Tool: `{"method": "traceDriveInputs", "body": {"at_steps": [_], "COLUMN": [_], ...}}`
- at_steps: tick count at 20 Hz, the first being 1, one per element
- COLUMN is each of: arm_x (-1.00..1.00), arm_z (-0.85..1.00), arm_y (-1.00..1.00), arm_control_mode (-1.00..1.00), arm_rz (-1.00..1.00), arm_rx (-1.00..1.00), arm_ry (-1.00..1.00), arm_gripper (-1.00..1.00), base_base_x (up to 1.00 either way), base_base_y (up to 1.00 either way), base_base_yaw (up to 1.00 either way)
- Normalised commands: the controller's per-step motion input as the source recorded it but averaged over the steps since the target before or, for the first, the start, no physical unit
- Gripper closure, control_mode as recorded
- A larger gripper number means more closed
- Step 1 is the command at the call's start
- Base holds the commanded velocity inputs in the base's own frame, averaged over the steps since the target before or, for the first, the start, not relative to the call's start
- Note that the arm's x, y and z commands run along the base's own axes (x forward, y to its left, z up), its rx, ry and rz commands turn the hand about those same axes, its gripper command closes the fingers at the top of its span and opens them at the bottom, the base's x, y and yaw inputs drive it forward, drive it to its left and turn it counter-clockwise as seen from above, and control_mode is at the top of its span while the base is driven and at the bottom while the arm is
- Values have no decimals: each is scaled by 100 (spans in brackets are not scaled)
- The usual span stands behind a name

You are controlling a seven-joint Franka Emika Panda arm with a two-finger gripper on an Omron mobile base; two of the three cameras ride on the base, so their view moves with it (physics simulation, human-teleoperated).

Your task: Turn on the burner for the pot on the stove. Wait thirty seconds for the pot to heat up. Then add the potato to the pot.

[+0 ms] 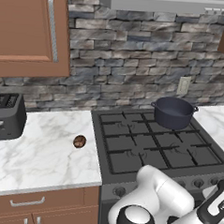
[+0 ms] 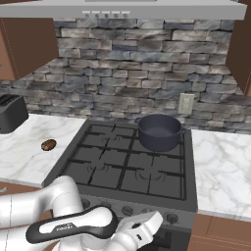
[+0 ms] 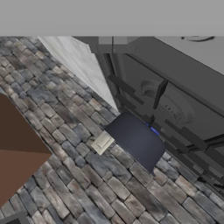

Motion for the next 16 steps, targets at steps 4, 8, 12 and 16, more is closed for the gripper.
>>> {"method": "traceDriveInputs", "body": {"at_steps": [4,8,12,16], "arm_x": [0,0,0,0], "arm_z": [0,0,0,0], "arm_y": [0,0,0,0], "arm_control_mode": [-100,-100,-100,-100], "arm_rz": [0,0,0,0], "arm_rx": [0,0,0,0], "arm_ry": [0,0,0,0], "arm_gripper": [100,100,100,100], "base_base_x": [0,0,0,0], "base_base_y": [0,0,0,0], "base_base_yaw": [0,0,0,0]}}
